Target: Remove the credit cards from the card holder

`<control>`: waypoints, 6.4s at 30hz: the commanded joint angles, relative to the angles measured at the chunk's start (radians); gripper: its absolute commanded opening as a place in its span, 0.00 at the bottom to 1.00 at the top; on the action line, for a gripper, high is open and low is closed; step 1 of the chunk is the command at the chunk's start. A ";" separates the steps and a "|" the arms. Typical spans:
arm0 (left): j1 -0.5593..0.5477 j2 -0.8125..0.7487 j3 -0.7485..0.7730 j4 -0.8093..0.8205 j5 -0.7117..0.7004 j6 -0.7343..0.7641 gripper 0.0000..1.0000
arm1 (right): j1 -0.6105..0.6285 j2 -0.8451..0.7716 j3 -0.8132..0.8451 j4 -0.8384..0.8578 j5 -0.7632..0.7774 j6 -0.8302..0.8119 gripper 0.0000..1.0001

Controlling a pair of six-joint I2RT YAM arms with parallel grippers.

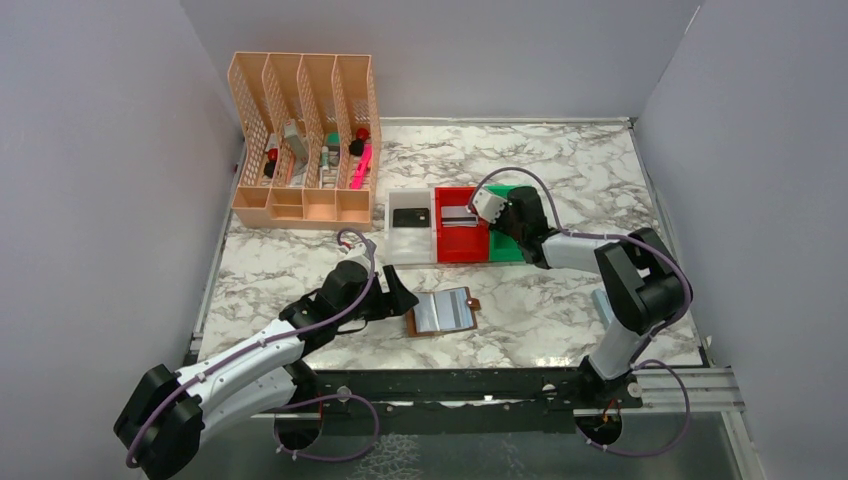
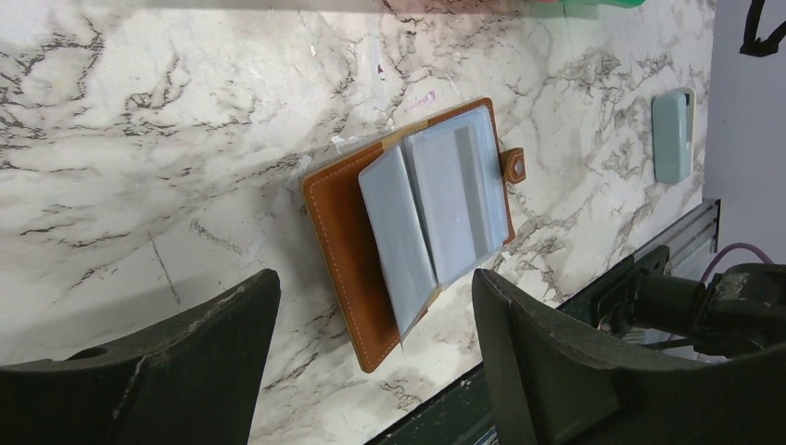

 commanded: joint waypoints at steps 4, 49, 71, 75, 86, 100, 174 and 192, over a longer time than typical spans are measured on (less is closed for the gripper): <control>0.007 -0.001 -0.002 -0.004 -0.020 0.020 0.79 | -0.006 0.007 0.004 -0.031 -0.083 -0.031 0.37; 0.007 0.089 0.078 0.003 0.055 0.033 0.55 | 0.275 -0.452 -0.172 -0.424 -0.578 1.558 0.49; -0.089 0.344 0.213 0.121 0.265 0.113 0.14 | 0.300 -0.259 -0.227 -0.340 -0.521 1.626 0.39; -0.110 0.430 0.206 0.103 0.186 0.098 0.07 | 0.300 -0.233 -0.232 -0.323 -0.522 1.640 0.39; -0.125 0.510 0.119 0.120 0.064 0.053 0.00 | 0.301 -0.211 -0.278 -0.170 -0.605 1.738 0.35; -0.127 0.461 0.079 0.144 0.038 0.028 0.00 | 0.300 -0.264 -0.279 -0.050 -0.715 1.808 0.35; -0.124 0.083 -0.036 0.013 -0.102 -0.016 0.11 | 0.427 -0.198 -0.156 -0.334 -0.396 1.782 0.49; -0.125 0.122 -0.066 0.084 -0.081 -0.059 0.00 | 0.425 -0.205 -0.134 -0.008 -0.645 1.888 0.48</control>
